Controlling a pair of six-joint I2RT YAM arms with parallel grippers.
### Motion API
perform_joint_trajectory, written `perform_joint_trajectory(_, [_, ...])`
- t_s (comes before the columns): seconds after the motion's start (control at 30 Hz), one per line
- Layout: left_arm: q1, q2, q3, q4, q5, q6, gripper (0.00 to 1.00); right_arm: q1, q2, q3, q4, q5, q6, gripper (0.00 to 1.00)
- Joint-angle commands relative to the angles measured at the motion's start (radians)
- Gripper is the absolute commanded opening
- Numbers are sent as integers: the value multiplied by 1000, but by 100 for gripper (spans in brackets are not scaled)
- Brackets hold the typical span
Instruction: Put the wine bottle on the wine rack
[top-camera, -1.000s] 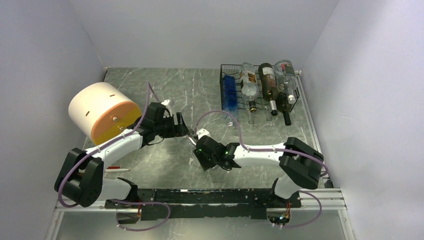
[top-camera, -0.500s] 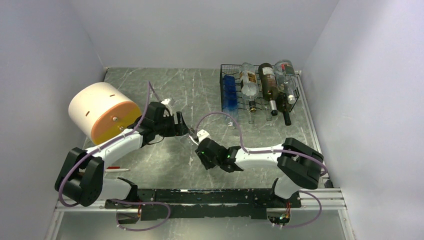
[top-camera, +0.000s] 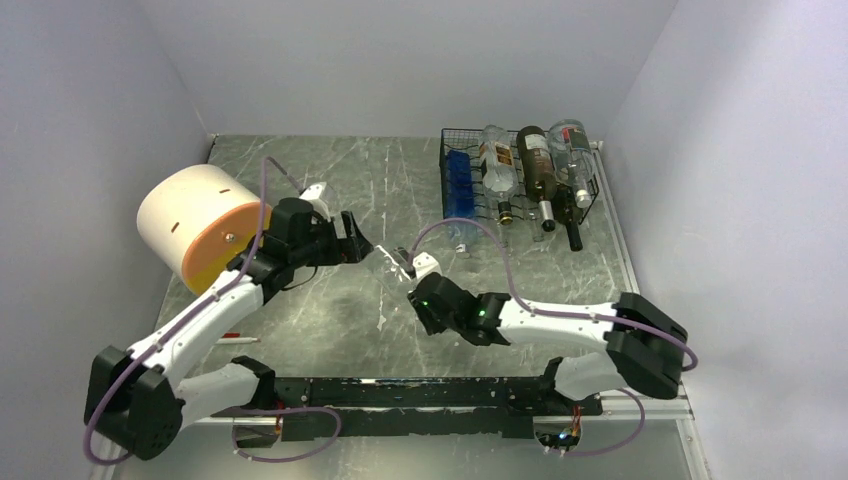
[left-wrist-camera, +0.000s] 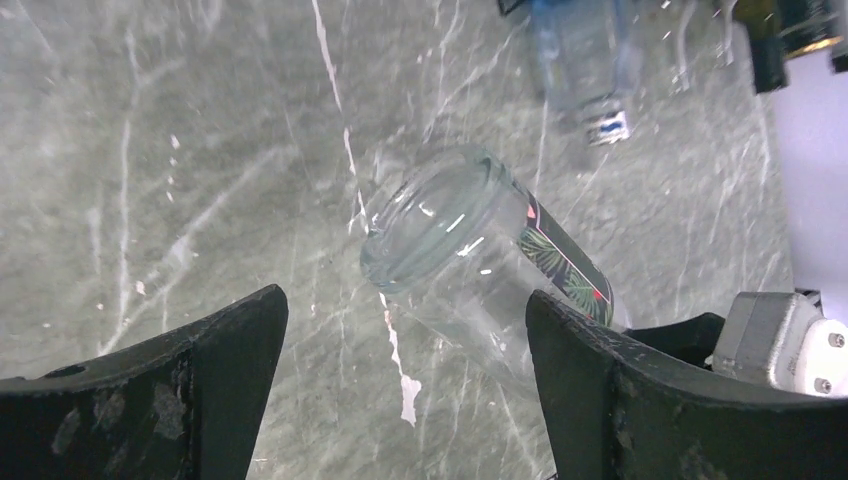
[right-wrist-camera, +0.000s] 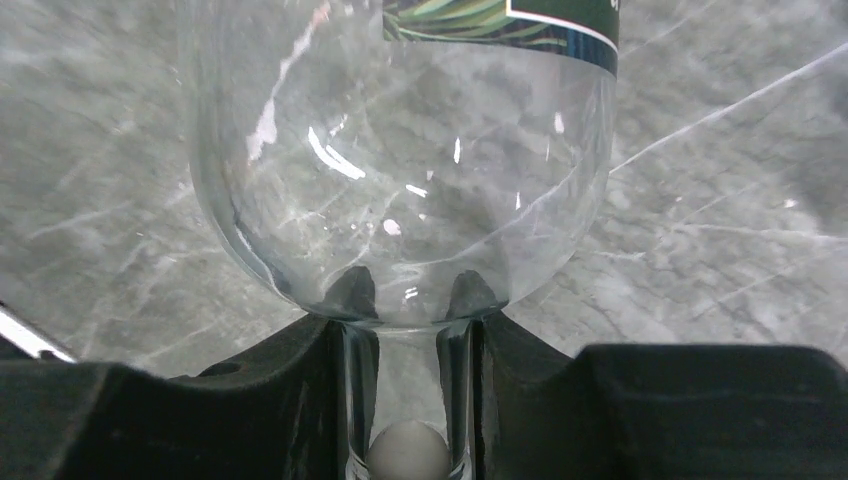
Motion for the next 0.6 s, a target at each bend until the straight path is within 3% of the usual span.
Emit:
perform_joint_trajectory(0.0, [-2, -87, 52, -48, -91, -2, 93, -3, -152, 39, 176, 90, -19, 0])
perform_joint_trajectory(0.33, [-2, -216, 107, -107, -180, 7, 90, -10, -276, 116, 199, 242, -30, 0])
perform_joint_trajectory(0.57, [-2, -283, 123, -138, -190, 11, 91, -125, -262, 293, 123, 336, 10, 0])
